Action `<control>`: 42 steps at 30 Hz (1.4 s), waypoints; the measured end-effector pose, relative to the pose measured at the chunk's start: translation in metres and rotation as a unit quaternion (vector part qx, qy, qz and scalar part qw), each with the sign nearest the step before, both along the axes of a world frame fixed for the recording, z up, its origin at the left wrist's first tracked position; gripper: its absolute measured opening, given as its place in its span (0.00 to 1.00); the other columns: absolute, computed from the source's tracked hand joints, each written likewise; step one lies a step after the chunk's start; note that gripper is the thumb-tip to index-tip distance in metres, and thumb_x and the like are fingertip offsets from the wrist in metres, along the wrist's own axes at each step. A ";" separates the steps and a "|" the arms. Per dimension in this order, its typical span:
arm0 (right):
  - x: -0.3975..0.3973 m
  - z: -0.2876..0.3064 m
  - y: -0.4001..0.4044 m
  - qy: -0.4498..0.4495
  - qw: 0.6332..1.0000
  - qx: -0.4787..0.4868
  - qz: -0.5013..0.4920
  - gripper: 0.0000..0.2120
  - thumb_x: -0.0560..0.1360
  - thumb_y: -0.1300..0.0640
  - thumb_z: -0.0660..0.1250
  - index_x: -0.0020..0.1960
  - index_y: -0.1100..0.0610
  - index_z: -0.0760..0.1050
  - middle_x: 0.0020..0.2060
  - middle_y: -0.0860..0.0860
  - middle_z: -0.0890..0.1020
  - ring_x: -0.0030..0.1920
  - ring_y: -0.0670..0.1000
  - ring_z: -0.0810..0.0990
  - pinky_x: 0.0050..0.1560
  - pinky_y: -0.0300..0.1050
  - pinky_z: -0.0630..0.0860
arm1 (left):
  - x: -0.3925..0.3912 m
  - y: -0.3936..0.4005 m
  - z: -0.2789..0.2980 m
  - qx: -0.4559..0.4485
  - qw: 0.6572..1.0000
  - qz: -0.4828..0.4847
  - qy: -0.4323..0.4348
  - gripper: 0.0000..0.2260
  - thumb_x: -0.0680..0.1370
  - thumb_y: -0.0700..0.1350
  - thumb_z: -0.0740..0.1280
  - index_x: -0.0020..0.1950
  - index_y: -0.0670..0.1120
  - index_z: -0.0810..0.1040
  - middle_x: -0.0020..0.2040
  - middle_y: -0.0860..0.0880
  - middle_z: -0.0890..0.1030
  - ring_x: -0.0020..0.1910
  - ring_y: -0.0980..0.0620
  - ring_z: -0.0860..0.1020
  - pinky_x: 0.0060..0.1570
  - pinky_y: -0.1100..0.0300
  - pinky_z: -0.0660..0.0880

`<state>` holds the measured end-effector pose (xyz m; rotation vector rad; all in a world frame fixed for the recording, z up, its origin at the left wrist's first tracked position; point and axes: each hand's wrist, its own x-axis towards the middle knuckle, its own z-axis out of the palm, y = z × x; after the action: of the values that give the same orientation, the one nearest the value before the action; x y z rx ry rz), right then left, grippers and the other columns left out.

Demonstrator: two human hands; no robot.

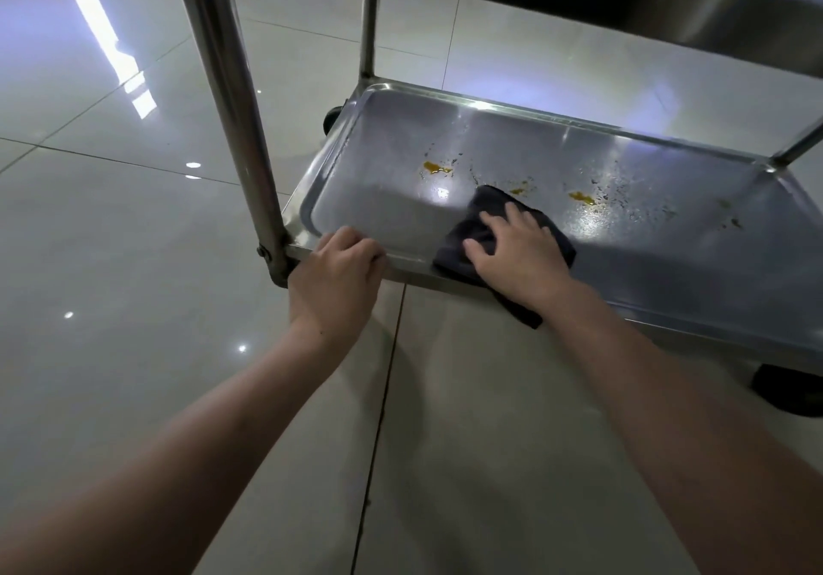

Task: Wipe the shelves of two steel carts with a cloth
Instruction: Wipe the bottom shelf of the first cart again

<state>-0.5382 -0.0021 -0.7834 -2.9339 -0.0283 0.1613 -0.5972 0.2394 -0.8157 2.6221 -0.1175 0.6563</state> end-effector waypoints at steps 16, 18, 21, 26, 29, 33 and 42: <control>0.056 -0.016 -0.027 -0.032 0.997 -0.019 -0.067 0.28 0.86 0.39 0.45 0.83 0.45 0.57 0.85 0.52 0.53 0.84 0.56 0.49 0.83 0.60 0.42 | -0.001 0.023 -0.019 0.069 0.995 0.032 -0.065 0.10 0.82 0.52 0.67 0.51 0.49 0.85 0.47 0.52 0.82 0.49 0.49 0.80 0.37 0.54 0.76; 0.080 -0.015 -0.004 -0.028 0.998 -0.027 -0.054 0.28 0.85 0.39 0.44 0.84 0.44 0.56 0.85 0.52 0.52 0.84 0.57 0.49 0.83 0.60 0.42 | -0.001 0.022 -0.023 0.075 0.994 0.031 -0.079 0.09 0.83 0.50 0.67 0.52 0.48 0.84 0.47 0.51 0.82 0.50 0.48 0.80 0.38 0.51 0.78; 0.109 -0.013 0.049 -0.037 0.999 -0.030 -0.021 0.29 0.85 0.40 0.43 0.84 0.44 0.56 0.85 0.52 0.53 0.84 0.57 0.50 0.82 0.60 0.43 | 0.002 0.021 -0.027 0.083 0.993 0.031 -0.084 0.07 0.82 0.48 0.68 0.52 0.47 0.84 0.47 0.50 0.82 0.50 0.46 0.80 0.39 0.49 0.78; 0.099 -0.009 0.120 -0.027 0.995 -0.005 0.092 0.29 0.85 0.40 0.45 0.85 0.45 0.54 0.85 0.52 0.51 0.84 0.56 0.48 0.83 0.59 0.41 | 0.003 0.027 -0.029 0.086 0.991 0.003 -0.103 0.08 0.83 0.48 0.68 0.53 0.46 0.85 0.49 0.50 0.82 0.50 0.47 0.80 0.44 0.51 0.78; 0.067 -0.011 0.102 -0.021 0.990 0.010 0.136 0.29 0.85 0.39 0.48 0.85 0.44 0.54 0.85 0.50 0.50 0.85 0.53 0.47 0.83 0.57 0.40 | 0.003 0.029 -0.030 0.080 0.991 0.000 -0.108 0.08 0.83 0.50 0.68 0.54 0.48 0.85 0.50 0.51 0.83 0.50 0.48 0.80 0.44 0.51 0.78; 0.044 -0.015 0.034 -0.032 0.993 -0.023 0.110 0.27 0.86 0.40 0.50 0.84 0.42 0.55 0.85 0.48 0.52 0.84 0.52 0.49 0.83 0.54 0.42 | 0.003 0.027 -0.033 0.068 0.991 0.003 -0.115 0.10 0.83 0.51 0.67 0.54 0.48 0.85 0.50 0.51 0.83 0.50 0.49 0.80 0.44 0.52 0.79; 0.140 -0.010 0.040 -0.025 0.999 -0.032 0.013 0.29 0.85 0.40 0.43 0.85 0.45 0.52 0.85 0.51 0.51 0.84 0.56 0.49 0.83 0.59 0.43 | 0.001 0.019 -0.038 0.077 0.986 -0.010 -0.147 0.06 0.82 0.42 0.68 0.55 0.43 0.84 0.52 0.46 0.84 0.53 0.44 0.82 0.61 0.47 0.77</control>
<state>-0.3981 0.0383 -0.7930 -3.0025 -0.0712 0.0944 -0.5963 0.2584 -0.8536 2.6468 -0.2914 1.0620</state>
